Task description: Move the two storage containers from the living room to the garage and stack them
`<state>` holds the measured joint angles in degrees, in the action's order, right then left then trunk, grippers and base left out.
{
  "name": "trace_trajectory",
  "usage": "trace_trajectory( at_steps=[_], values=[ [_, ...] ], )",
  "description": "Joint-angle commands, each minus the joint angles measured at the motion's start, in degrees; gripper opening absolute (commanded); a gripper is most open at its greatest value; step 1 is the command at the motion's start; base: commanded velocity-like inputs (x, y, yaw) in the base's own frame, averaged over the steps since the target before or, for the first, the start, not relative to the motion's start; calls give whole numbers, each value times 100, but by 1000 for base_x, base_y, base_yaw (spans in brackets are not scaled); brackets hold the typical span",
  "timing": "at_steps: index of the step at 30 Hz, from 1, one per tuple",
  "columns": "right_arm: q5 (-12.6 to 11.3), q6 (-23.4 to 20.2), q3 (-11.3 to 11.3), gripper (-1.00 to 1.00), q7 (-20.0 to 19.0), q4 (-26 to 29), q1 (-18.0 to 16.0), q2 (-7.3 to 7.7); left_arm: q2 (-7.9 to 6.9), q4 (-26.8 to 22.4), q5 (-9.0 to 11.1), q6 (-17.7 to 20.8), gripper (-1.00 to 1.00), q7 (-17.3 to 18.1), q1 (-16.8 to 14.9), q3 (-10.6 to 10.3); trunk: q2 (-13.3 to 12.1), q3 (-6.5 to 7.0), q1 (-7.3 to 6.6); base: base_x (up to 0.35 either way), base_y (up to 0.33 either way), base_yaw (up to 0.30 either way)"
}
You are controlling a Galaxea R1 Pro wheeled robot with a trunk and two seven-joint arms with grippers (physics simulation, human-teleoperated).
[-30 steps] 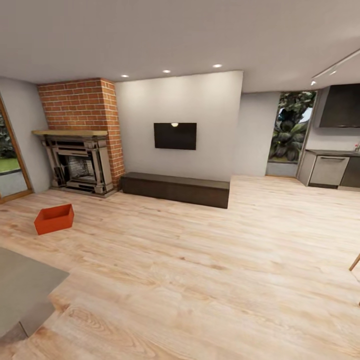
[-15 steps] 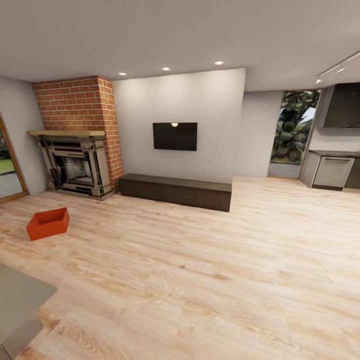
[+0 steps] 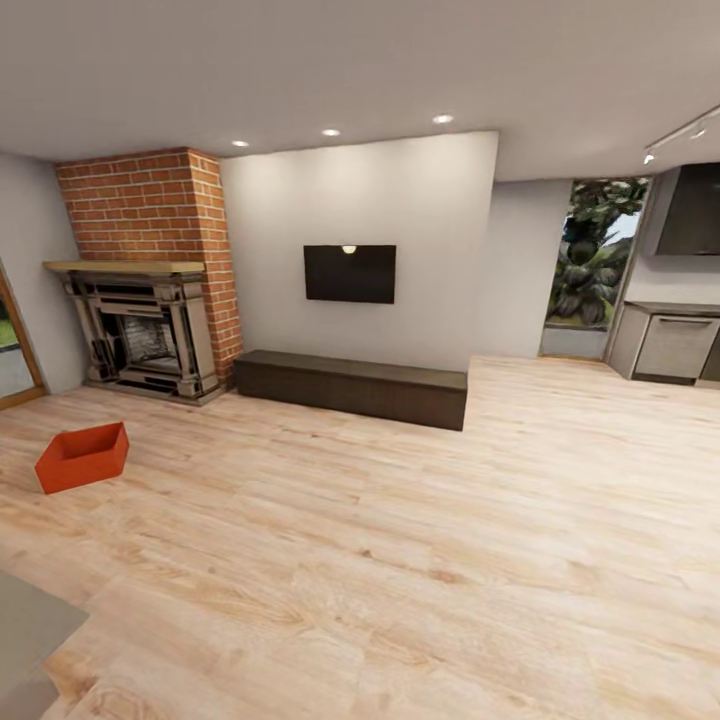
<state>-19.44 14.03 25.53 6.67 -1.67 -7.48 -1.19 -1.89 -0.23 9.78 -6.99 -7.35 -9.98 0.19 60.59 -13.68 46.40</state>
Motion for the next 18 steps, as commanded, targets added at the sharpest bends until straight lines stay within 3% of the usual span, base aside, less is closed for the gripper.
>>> trace_trajectory(
  at_steps=[1, 18],
  values=[
    [-43, 30, 48, 100, 10, -18, -7, -4, 5, 5, 36, -19, 100, -3, -4, -2, 4, -7, 4, 318, 0, 0],
    [-44, 30, 3, 100, 6, -18, -7, -58, 38, 5, 33, -13, 100, -3, -4, -2, 4, -7, 4, 318, 0, 0]
  ],
)
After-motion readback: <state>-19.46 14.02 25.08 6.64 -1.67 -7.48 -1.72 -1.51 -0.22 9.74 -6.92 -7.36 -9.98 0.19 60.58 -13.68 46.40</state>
